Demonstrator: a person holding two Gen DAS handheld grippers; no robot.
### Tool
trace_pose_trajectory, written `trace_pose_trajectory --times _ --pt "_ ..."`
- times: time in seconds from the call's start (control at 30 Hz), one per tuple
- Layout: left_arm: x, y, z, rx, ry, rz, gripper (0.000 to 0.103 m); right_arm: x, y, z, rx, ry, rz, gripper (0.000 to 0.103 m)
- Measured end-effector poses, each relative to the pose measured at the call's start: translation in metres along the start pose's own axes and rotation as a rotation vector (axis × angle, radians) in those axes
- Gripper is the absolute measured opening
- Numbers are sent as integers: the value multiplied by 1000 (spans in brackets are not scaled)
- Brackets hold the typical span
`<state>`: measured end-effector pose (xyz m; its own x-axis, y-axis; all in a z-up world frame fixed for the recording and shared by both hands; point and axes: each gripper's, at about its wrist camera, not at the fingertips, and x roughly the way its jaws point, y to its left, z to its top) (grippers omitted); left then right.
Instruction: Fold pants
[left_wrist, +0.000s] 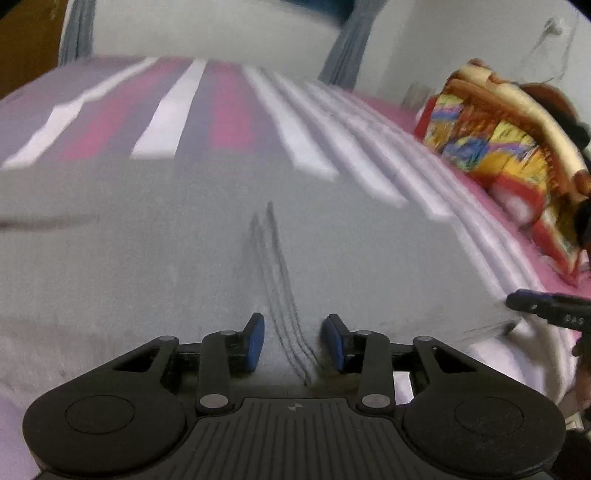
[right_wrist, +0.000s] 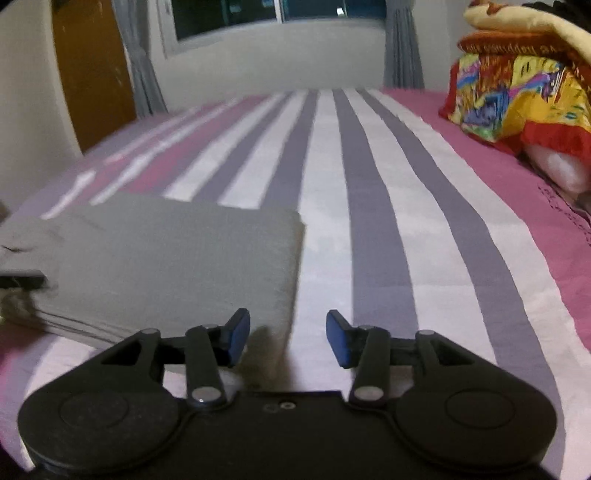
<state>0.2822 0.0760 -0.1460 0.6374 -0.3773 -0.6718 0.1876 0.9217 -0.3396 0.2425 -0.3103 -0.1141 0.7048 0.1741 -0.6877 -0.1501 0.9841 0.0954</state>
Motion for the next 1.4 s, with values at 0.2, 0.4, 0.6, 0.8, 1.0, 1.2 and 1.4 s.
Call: trace_pose_trajectory --times 0.2,0.4,0.6,0.8,1.0,1.2,1.4 --pt "-35 10 -3 -90 -84 9 46 -10 -5 9 53 -12 -15 52" --pt "-104 92 -51 -283 -282 126 80 -48 -44 -19 214 -178 59 72" --pt "-115 202 -75 -653 -354 163 80 -42 -72 -43 362 -136 40 72" --pt "-90 268 -73 -850 -403 -11 80 -42 -71 -48 404 -137 26 74" --pt "-59 288 -49 -877 -441 -45 80 -40 -77 -51 449 -129 9 74" --pt "-70 268 -48 -867 -596 -65 32 -39 -70 -51 412 -119 -16 74" --pt "-46 280 -45 -863 -440 48 32 -40 -76 -52 447 -126 -29 72"
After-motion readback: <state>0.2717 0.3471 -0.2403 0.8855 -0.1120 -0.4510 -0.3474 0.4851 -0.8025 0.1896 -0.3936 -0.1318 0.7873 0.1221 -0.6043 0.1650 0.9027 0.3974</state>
